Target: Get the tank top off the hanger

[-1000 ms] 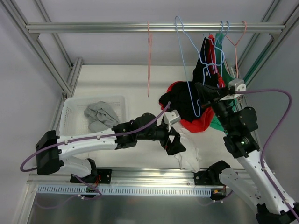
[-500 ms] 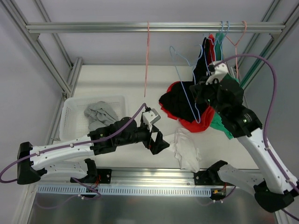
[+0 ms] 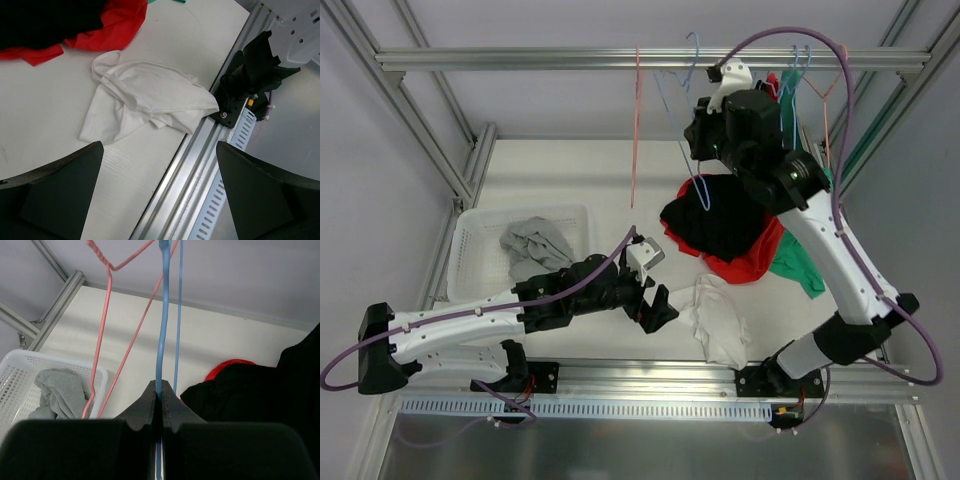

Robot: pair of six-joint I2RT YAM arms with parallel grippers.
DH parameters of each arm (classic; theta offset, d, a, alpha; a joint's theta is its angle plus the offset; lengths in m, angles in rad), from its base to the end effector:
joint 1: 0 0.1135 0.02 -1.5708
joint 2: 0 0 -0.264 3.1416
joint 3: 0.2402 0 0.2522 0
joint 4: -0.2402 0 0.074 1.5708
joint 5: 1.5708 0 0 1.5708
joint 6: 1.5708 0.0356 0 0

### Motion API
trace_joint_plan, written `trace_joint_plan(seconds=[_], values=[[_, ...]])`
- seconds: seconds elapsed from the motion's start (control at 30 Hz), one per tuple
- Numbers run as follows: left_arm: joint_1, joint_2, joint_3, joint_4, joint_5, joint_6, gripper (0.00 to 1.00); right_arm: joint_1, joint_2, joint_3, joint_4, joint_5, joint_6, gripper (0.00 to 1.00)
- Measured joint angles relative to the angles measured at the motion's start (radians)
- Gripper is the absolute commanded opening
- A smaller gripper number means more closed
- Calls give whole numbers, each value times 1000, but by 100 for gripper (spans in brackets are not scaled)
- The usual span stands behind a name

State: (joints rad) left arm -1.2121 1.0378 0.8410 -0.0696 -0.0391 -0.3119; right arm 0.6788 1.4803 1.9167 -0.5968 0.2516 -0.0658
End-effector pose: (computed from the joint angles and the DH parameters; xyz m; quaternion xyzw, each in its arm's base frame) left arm 0.0868 -0.2275 0.3230 0.3350 0.7206 -0.4077 0.4497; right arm 0.2390 0.1814 0.5170 -0.1990 0.7333 0.1029 0.6419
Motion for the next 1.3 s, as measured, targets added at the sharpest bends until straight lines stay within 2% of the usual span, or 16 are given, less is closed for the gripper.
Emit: trace_joint_plan(seconds=[0.17,0.3,0.43,0.47,0.5,0.53,0.57,0.63,0.7,0.73,0.8,0.83,0.87,1.1,1.2,1.3], values=[[0,19,-6,-3,0,-20,99,0,187,163,-27,6,1,0],[0,20,-16,-4,0,-29,99,8,262,183,-59,7,7,0],[0,21,-29,-6,-5,-38,99,27,269,181,-50,32,20,1],[0,23,-32,-7,-9,-39,99,31,268,180,-47,35,25,7],[0,23,-33,-7,-16,-40,98,35,267,175,-40,37,30,18],[0,24,-34,-8,-21,-41,99,36,266,168,-34,38,35,35],[0,26,-34,-8,-25,-42,99,37,262,158,-38,35,43,38],[0,38,-34,-5,-32,-44,99,39,245,122,-47,31,47,55],[0,71,-34,5,-40,-45,99,41,214,71,-50,30,45,61],[0,93,-32,6,-42,-46,99,42,186,35,-56,32,44,71],[0,156,-21,13,-42,-48,99,43,112,-46,-65,42,42,83],[0,196,-10,13,-41,-49,99,43,55,-96,-66,54,39,97],[-2,239,4,19,-41,-49,99,43,-8,-147,-71,64,38,100],[-41,583,195,61,-37,-49,99,32,-553,-395,-111,194,10,100],[-57,697,282,69,-36,-49,99,30,-733,-433,-151,215,9,100],[-65,797,364,72,-48,-48,99,29,-840,-455,-201,209,6,99]])
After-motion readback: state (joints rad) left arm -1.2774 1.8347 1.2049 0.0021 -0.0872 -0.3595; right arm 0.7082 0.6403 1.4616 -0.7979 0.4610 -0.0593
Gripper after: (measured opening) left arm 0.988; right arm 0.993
